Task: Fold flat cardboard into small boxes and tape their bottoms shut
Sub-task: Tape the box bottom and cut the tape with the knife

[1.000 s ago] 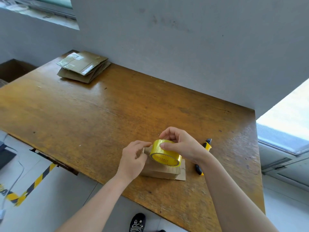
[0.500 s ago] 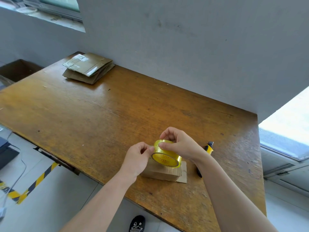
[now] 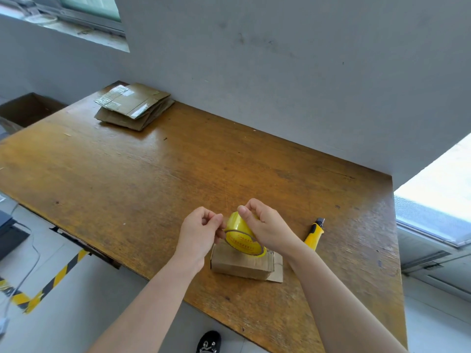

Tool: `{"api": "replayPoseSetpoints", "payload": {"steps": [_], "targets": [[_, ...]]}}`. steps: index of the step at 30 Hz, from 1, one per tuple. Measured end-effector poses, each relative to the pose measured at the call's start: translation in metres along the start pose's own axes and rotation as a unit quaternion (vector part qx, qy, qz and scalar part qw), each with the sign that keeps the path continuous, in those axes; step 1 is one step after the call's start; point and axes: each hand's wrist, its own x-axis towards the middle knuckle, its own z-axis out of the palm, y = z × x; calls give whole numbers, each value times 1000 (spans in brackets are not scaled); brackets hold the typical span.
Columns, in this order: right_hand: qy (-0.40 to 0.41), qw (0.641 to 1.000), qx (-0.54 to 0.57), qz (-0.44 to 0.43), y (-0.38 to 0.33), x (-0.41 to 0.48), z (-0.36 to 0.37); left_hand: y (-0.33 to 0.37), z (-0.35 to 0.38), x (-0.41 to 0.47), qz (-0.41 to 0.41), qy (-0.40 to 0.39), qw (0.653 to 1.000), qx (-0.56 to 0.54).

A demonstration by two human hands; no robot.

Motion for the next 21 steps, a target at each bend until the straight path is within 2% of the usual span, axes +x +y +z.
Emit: {"api": "replayPoseSetpoints", "payload": {"steps": [3, 5, 7, 10, 13, 21], "targets": [[4, 1000, -20, -16, 2, 1, 1, 4, -5, 3, -55, -59, 994, -75], [3, 999, -23, -23, 1, 1, 2, 7, -7, 4, -57, -77, 995, -41], [-3, 999, -27, -26, -1, 0, 3, 8, -6, 4, -49, -59, 997, -26], [-11, 999, -41, -33, -7, 0, 2, 10, -3, 4, 5, -7, 1000, -4], [-11, 999, -30, -40, -10, 0, 1, 12, -1, 4, 78, 13, 997, 8], [-41, 997, -28, -53, -8, -2, 6, 17, -3, -1, 211, -31, 975, -60]]}}
